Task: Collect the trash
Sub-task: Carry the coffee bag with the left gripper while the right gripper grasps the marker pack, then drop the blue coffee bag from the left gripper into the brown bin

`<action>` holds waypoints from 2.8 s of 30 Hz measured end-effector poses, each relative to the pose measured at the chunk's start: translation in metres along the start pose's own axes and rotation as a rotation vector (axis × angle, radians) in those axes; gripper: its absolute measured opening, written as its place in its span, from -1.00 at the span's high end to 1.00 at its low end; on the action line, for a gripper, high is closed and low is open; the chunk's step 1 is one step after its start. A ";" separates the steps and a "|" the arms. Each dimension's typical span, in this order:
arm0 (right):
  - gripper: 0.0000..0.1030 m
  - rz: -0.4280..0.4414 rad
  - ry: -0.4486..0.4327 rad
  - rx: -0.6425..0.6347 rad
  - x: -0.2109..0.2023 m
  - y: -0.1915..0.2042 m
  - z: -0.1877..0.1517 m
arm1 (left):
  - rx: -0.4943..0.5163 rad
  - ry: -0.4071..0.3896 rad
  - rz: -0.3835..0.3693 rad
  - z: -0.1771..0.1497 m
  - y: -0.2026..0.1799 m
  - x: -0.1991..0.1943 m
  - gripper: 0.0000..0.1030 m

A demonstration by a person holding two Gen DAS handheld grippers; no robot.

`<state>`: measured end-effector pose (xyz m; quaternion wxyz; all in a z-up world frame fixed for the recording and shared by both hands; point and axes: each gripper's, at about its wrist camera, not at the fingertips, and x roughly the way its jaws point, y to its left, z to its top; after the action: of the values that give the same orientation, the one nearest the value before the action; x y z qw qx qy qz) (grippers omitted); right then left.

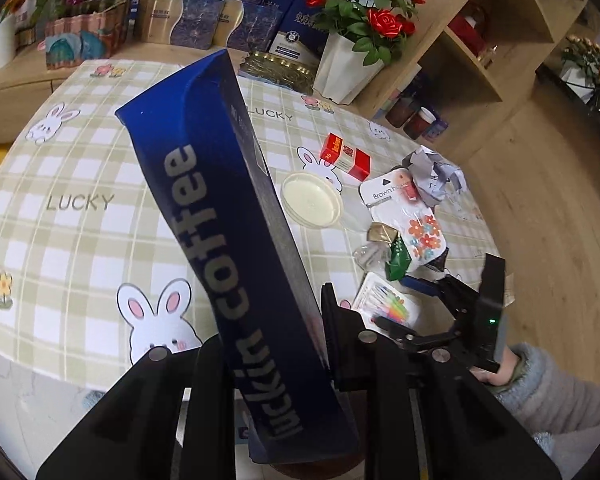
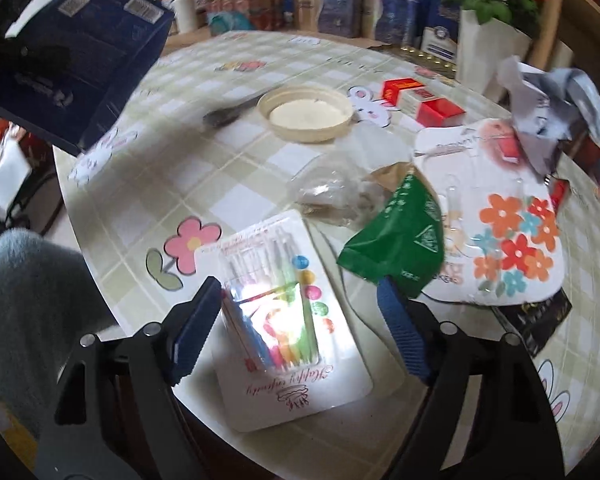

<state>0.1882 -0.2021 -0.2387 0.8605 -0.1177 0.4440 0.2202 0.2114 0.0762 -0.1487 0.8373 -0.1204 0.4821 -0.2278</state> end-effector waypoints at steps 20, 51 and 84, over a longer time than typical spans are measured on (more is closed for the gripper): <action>0.06 0.055 -0.170 0.226 -0.059 -0.003 -0.008 | 0.009 0.003 -0.037 -0.035 -0.019 -0.005 0.59; 0.06 0.000 -0.332 0.337 -0.168 0.021 -0.088 | 0.270 0.468 0.023 -0.195 -0.072 0.086 0.59; 0.06 -0.062 -0.272 0.364 -0.163 0.014 -0.099 | 0.311 0.132 0.002 -0.149 -0.097 0.059 -0.67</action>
<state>0.0279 -0.2738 -0.1629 0.9259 0.0565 0.3525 0.1238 0.0829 -0.0342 -0.2272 0.8126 0.0265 0.4951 -0.3064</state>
